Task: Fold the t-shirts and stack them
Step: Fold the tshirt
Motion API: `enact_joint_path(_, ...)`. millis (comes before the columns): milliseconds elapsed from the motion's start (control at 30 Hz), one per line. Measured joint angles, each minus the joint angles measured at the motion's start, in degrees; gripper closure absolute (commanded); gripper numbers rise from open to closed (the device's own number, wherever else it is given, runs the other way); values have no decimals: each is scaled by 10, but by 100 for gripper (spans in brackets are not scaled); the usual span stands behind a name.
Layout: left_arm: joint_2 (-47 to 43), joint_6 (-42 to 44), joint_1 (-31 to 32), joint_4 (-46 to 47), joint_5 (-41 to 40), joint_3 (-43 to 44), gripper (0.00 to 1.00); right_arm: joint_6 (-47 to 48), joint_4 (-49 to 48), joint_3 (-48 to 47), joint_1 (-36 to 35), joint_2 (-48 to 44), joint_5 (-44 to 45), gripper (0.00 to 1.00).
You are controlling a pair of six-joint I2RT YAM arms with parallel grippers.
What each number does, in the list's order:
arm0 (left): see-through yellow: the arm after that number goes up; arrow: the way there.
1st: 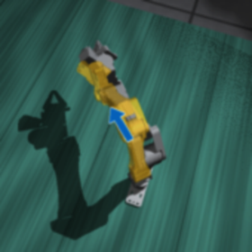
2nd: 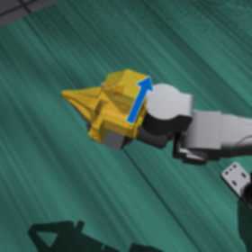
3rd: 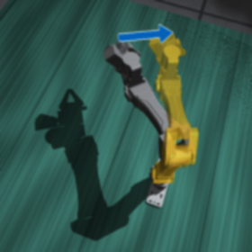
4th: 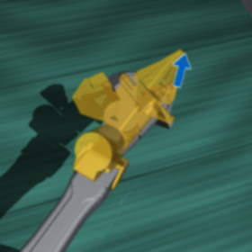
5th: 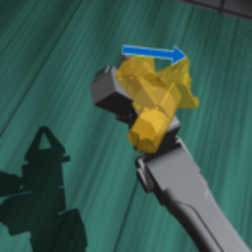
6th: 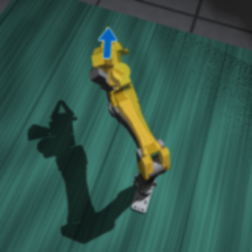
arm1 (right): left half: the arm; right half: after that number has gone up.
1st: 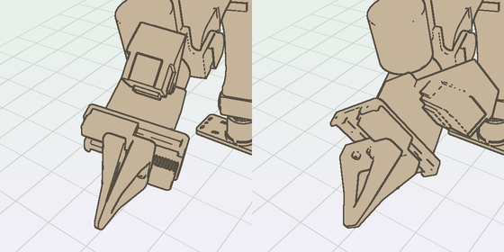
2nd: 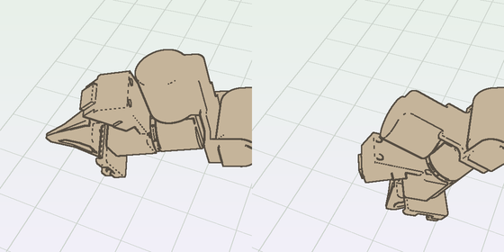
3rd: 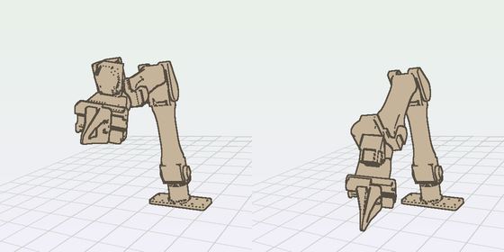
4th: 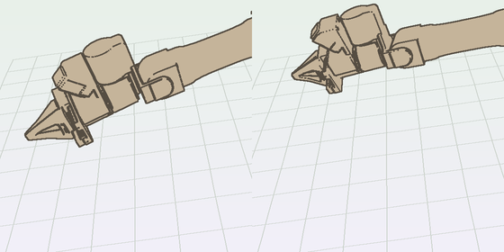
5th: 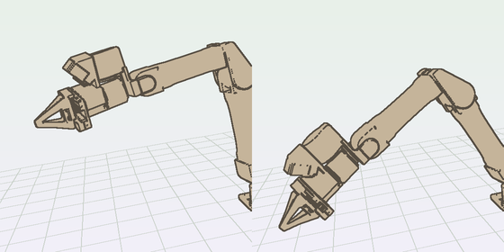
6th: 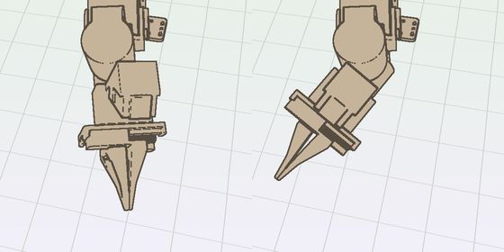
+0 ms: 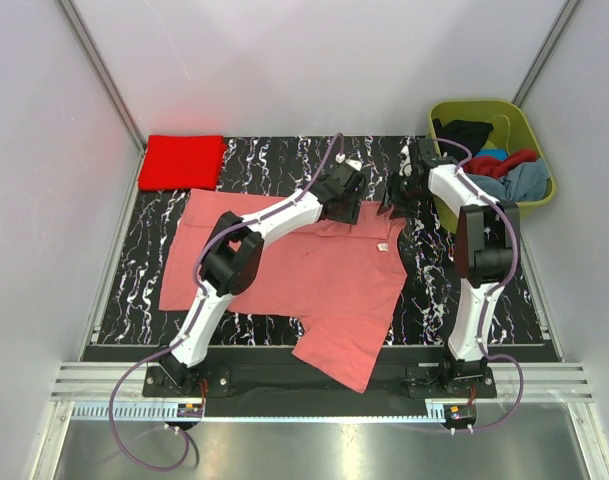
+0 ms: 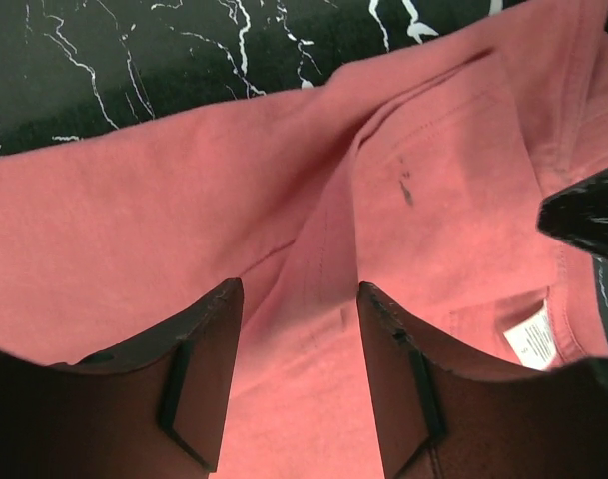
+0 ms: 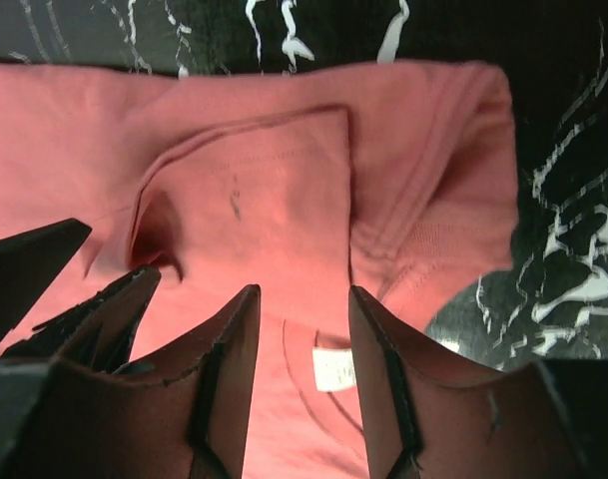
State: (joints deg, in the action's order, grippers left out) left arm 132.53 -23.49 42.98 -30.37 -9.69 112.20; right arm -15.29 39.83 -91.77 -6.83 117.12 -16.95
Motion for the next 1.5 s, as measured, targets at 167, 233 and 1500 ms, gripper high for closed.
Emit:
enact_joint_path(167, 20, 0, -11, -1, 5, 11, 52, 10, 1, -27, -19, 29, 36, 53)
enact_joint_path(233, 26, 0, -17, -3, 13, 15, 55, 11, 1, -35, -24, 37, 50, 53)
enact_joint_path(1500, 26, -47, -59, -4, 162, 2, 91, -8, 9, -3, -26, 15, 54, 100)
